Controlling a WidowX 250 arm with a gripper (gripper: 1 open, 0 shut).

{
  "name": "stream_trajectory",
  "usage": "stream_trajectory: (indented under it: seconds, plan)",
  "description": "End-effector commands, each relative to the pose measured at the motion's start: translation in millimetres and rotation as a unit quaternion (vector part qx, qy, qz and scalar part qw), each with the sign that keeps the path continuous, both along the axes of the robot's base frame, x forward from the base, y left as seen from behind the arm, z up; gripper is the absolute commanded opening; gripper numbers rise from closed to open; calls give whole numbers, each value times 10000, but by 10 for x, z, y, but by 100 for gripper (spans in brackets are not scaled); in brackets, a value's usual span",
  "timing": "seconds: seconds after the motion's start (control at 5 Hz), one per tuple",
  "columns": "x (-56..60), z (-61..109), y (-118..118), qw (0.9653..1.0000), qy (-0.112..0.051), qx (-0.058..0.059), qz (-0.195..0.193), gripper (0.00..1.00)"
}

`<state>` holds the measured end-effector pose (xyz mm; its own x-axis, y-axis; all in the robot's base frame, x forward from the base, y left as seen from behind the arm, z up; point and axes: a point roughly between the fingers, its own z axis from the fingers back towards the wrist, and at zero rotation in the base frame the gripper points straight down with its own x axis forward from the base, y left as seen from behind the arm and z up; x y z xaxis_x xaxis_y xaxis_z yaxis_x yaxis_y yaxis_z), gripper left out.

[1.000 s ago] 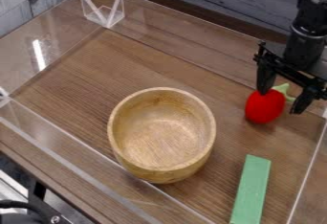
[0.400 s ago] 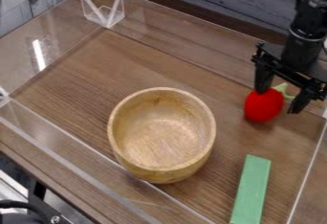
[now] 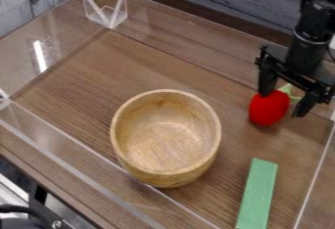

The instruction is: Move the red object to the left side of the table

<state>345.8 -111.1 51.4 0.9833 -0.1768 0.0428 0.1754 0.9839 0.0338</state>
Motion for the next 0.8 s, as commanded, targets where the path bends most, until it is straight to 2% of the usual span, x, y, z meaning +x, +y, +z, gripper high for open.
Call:
stream_trajectory:
  seconds: [0.0,0.2,0.4,0.6]
  plan:
    - [60,368,-7,9986,-511,-131,39,100]
    - [41,427,-27,9982,-580,-150,24,100]
    - [35,388,-35,9982,-582,-162,27,100]
    - [75,290,-12,9987,-487,-168,62,100]
